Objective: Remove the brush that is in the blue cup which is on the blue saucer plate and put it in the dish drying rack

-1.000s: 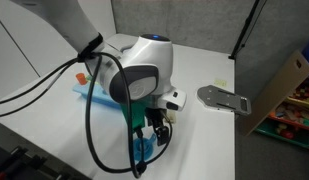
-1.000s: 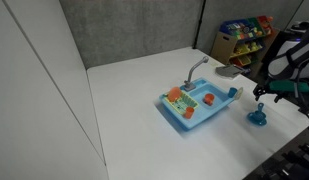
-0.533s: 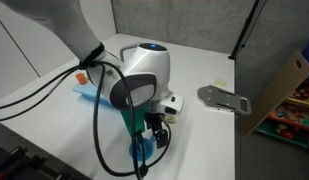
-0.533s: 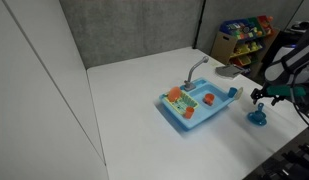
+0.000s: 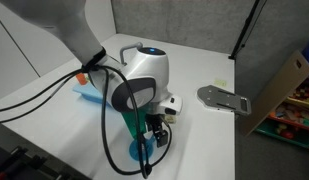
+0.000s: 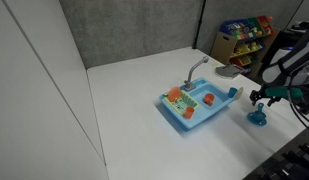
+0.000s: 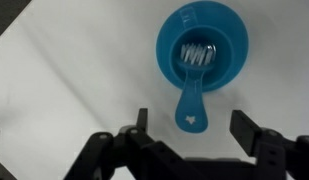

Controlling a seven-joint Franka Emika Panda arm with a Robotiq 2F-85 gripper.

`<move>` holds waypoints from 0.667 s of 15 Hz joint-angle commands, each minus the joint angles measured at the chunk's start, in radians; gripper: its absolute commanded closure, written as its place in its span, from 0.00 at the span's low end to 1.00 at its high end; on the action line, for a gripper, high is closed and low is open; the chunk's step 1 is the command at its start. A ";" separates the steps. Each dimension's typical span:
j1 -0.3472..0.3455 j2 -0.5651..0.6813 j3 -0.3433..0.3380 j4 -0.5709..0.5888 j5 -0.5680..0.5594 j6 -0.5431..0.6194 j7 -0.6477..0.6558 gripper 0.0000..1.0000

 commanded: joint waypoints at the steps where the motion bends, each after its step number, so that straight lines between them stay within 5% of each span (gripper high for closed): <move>1: -0.011 0.018 0.009 0.029 0.024 0.013 -0.043 0.18; 5: -0.010 0.027 0.009 0.039 0.021 0.013 -0.051 0.44; 10: -0.008 0.021 0.009 0.026 0.018 0.018 -0.059 0.39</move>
